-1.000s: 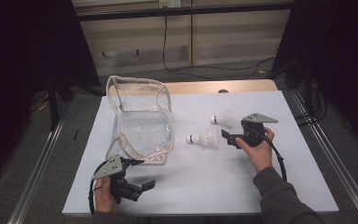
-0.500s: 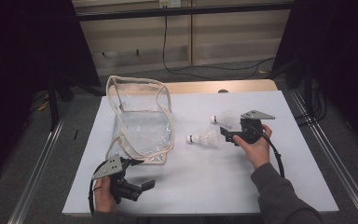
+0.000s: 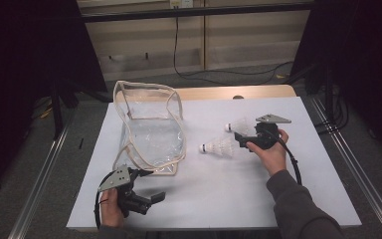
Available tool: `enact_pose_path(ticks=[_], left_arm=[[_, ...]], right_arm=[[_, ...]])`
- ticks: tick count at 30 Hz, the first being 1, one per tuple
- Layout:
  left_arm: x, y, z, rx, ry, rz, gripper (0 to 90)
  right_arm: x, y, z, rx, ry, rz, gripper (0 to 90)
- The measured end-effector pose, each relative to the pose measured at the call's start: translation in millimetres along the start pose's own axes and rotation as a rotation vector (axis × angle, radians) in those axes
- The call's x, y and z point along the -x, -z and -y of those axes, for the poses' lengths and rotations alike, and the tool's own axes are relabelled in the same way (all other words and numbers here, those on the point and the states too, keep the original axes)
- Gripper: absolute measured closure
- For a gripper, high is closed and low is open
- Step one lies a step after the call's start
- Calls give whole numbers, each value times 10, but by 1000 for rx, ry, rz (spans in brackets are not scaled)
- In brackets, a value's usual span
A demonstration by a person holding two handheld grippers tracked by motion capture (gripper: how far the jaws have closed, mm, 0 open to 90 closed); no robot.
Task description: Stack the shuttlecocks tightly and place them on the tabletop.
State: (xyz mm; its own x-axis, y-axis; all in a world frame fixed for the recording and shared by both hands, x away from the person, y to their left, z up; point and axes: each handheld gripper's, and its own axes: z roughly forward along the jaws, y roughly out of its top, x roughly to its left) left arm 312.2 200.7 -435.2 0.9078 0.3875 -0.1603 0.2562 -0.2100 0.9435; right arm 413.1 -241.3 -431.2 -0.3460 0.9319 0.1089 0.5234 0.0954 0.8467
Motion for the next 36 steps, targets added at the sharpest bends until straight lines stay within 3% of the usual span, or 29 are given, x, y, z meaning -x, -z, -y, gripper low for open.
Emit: enact_pose_path(ticks=[14,22,32,36], left_arm=[[-2,0,0,0,-1,-1,40],[-3,1,1,-1,-3,-1,40],[-5,1,2,-1,-3,-2,40],[-5,2,5,0,0,-3,40]], right_arm=[[35,-83,-50,-9,-16,14,43],[63,-117,-50,2,-39,25,114],[58,-159,-38,2,-13,28,361],[65,-185,-22,-18,-30,15,474]])
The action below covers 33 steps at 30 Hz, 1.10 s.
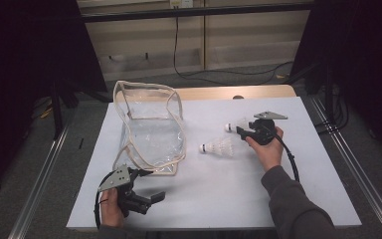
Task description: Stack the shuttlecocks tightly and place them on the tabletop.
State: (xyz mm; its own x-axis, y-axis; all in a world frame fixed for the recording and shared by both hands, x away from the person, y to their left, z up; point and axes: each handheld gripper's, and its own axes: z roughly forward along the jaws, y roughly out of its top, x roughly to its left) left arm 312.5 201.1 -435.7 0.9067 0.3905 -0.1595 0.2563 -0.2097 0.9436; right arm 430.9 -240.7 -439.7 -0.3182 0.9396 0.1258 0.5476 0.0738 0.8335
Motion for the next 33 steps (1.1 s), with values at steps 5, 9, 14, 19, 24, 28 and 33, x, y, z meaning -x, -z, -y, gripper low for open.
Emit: enact_pose_path(ticks=[5,9,14,19,24,28,33], left_arm=[[-4,0,1,0,-1,1,40],[-10,-1,3,-3,-1,-2,40],[-9,-2,3,-2,-1,-2,40],[-8,-1,5,-3,0,-2,40],[-13,4,6,-1,2,-4,41],[-14,5,6,-1,2,-3,41],[-15,5,6,-1,1,-3,40]], right_arm=[[15,-30,11,-8,2,2,523],[29,-56,13,-12,-5,2,533],[16,-83,-7,-14,7,-7,589],[0,-122,-18,-25,12,-18,649],[-12,-169,-8,-34,10,-28,693],[-5,-193,-7,-46,14,-45,762],[-8,-197,-2,-51,26,-55,821]])
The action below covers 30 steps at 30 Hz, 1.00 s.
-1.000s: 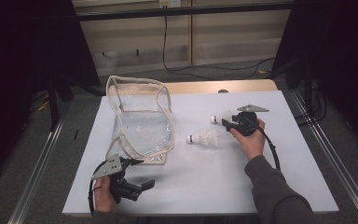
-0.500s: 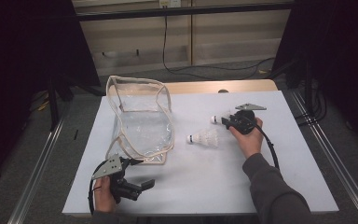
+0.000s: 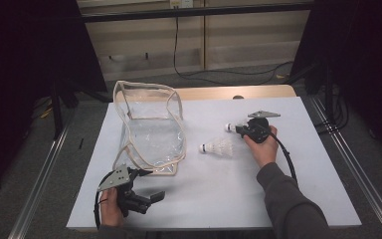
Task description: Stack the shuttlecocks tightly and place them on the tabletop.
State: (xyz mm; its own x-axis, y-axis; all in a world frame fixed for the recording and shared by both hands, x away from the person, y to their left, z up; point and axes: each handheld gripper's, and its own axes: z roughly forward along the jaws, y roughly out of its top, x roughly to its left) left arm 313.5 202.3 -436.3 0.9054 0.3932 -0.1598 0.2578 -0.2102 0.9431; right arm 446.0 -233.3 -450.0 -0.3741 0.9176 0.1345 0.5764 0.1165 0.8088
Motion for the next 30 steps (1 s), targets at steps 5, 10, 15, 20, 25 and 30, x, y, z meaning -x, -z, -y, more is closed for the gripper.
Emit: enact_pose_path(ticks=[5,10,15,20,25,30], left_arm=[[1,0,0,0,0,-1,41],[3,-1,-1,0,0,-2,40],[1,1,-1,1,0,-3,41],[0,3,-2,1,-3,-2,42],[-1,4,-1,2,-2,-2,42],[2,2,-2,2,-2,-3,42]], right_arm=[[-7,12,-3,-2,-4,-26,882],[-15,27,-4,-14,-2,-36,900],[10,55,-9,-19,21,-35,900],[24,114,-31,1,23,-35,900],[40,178,-30,10,26,-42,900],[62,261,-26,26,27,-53,900]])
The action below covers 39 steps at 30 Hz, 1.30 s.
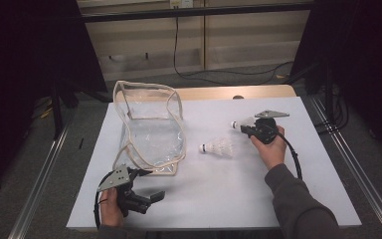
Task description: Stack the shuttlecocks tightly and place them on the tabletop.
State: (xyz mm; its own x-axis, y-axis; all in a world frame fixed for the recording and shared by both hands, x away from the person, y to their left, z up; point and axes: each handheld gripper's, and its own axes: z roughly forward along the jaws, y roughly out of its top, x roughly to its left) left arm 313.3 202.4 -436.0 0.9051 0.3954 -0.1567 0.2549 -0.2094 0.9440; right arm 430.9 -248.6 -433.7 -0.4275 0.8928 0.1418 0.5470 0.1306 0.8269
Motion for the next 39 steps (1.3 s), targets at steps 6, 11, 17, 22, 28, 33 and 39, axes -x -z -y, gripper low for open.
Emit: enact_pose_path(ticks=[6,11,17,22,28,33,39], left_arm=[[0,-1,1,1,1,0,42],[1,-2,1,1,0,-1,42],[2,-3,1,1,0,-2,42],[3,-3,1,0,0,-3,41],[3,-3,3,3,4,-2,41],[5,-3,3,3,4,-3,42],[7,-4,2,2,4,-5,41]], right_arm=[[-25,100,-16,23,16,-21,900],[-32,177,-14,39,14,-42,900],[-66,260,19,51,25,-60,900],[-100,337,36,64,32,-83,900],[-108,418,77,71,37,-100,900],[-85,465,116,72,35,-106,900],[-103,511,136,83,44,-119,900]])
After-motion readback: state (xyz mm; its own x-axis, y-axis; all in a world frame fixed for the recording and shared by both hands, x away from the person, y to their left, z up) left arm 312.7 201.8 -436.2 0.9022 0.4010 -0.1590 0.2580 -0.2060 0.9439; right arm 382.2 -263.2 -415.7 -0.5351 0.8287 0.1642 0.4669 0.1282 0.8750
